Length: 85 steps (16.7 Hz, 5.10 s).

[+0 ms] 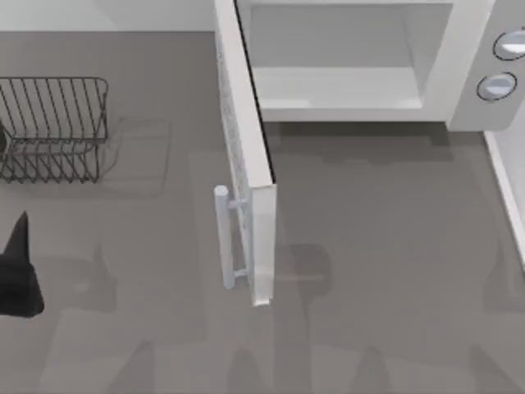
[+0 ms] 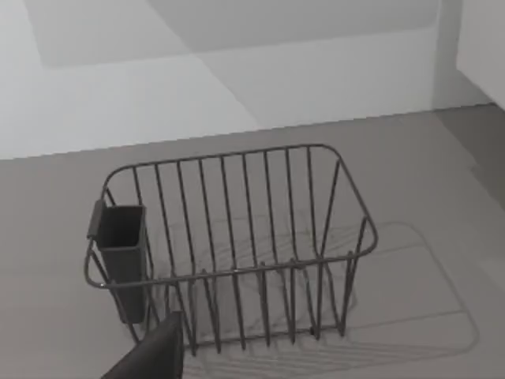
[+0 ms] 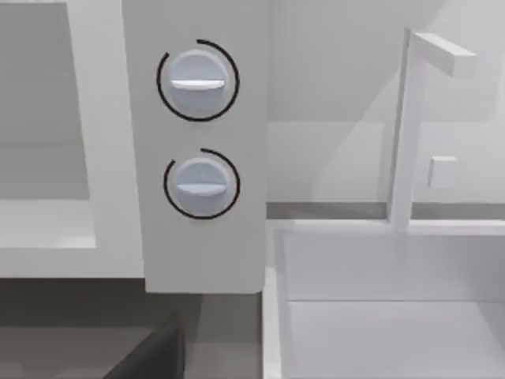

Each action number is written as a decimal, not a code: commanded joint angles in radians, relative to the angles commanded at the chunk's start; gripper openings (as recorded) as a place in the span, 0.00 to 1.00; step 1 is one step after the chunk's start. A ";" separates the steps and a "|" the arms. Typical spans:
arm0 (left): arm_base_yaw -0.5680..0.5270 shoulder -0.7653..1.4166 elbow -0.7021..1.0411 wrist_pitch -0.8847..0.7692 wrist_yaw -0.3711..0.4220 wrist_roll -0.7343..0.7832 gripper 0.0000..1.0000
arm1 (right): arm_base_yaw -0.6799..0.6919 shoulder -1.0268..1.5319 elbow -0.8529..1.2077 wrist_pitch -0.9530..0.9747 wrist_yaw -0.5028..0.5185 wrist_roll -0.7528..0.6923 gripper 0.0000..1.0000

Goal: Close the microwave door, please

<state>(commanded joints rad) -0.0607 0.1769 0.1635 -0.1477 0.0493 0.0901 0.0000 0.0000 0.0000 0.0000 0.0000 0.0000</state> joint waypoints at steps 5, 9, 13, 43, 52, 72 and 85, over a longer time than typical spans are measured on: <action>-0.083 0.321 0.333 -0.268 0.073 0.167 1.00 | 0.000 0.000 0.000 0.000 0.000 0.000 1.00; -0.154 0.637 0.675 -0.532 0.143 0.332 1.00 | 0.000 0.000 0.000 0.000 0.000 0.000 1.00; -0.220 0.965 1.039 -0.803 0.219 0.503 1.00 | 0.000 0.000 0.000 0.000 0.000 0.000 1.00; -0.419 1.631 1.586 -1.030 0.371 0.777 1.00 | 0.000 0.000 0.000 0.000 0.000 0.000 1.00; -0.424 1.631 1.570 -1.012 0.370 0.772 0.70 | 0.000 0.000 0.000 0.000 0.000 0.000 1.00; -0.433 1.638 1.579 -1.010 0.367 0.763 0.00 | 0.000 0.000 0.000 0.000 0.000 0.000 1.00; -0.511 1.693 1.647 -0.992 0.339 0.679 0.00 | 0.000 0.000 0.000 0.000 0.000 0.000 1.00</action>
<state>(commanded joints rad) -0.5712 1.8699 1.8108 -1.1397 0.3885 0.7695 0.0000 0.0000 0.0000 0.0000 0.0000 0.0000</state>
